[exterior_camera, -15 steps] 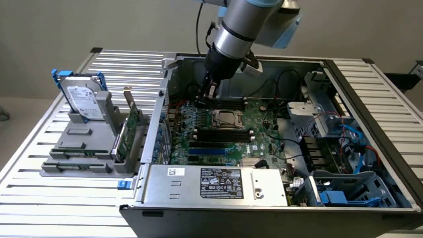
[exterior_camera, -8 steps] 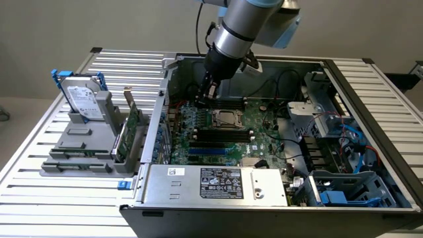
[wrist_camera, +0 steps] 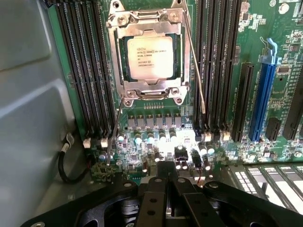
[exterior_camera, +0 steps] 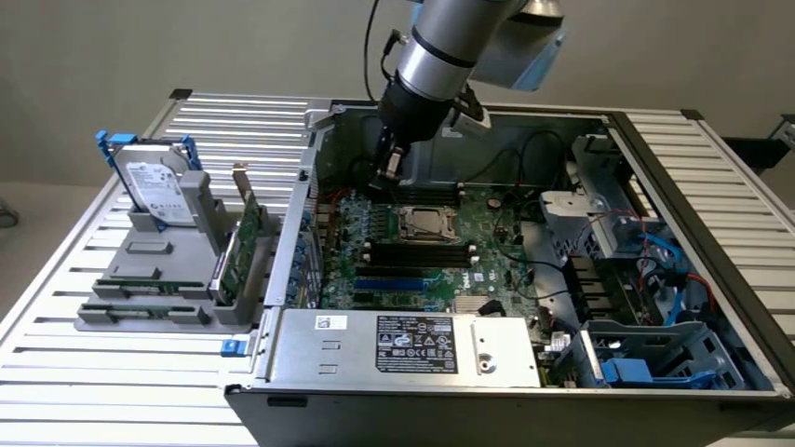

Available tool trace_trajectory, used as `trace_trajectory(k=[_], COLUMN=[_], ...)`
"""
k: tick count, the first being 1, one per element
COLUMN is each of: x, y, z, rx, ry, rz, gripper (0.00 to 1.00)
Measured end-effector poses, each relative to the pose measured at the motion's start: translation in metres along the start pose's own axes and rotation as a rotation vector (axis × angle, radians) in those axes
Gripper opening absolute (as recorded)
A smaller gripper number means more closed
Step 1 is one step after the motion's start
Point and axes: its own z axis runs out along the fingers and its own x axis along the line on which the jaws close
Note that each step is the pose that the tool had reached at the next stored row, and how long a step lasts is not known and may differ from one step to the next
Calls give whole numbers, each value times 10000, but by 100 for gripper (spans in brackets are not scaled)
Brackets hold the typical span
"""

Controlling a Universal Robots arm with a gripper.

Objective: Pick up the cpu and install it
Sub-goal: 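Close the cpu cover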

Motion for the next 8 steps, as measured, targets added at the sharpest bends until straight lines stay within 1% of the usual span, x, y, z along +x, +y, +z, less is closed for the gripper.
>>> trace_trajectory(k=[2,4,8], x=[-3,-3,-3], y=[-4,-6,-9], z=[-8,-14,-21], rx=[0,2,6], ry=[41,104,316], rz=[109,289,862], gripper=[11,11,11])
